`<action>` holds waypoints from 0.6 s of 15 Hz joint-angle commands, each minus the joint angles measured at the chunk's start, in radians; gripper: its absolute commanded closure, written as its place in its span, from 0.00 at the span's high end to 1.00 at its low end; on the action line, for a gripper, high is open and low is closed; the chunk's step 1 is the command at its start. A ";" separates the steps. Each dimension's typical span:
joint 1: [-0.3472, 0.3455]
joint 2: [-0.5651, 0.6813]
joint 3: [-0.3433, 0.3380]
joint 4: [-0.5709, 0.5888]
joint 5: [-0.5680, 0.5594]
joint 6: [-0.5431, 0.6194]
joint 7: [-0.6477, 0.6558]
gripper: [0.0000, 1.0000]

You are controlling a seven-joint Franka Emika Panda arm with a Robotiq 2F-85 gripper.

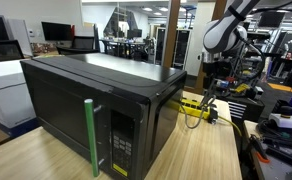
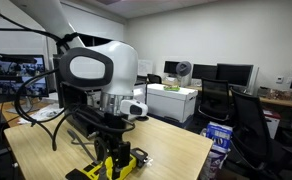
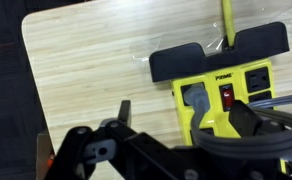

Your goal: Unplug the gray plug from the extension cable and put it on the table

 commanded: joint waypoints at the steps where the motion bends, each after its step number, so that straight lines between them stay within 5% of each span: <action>1: -0.025 0.031 0.020 0.007 0.037 0.028 -0.025 1.00; 9: -0.053 0.089 0.043 0.033 0.094 0.080 -0.037 1.00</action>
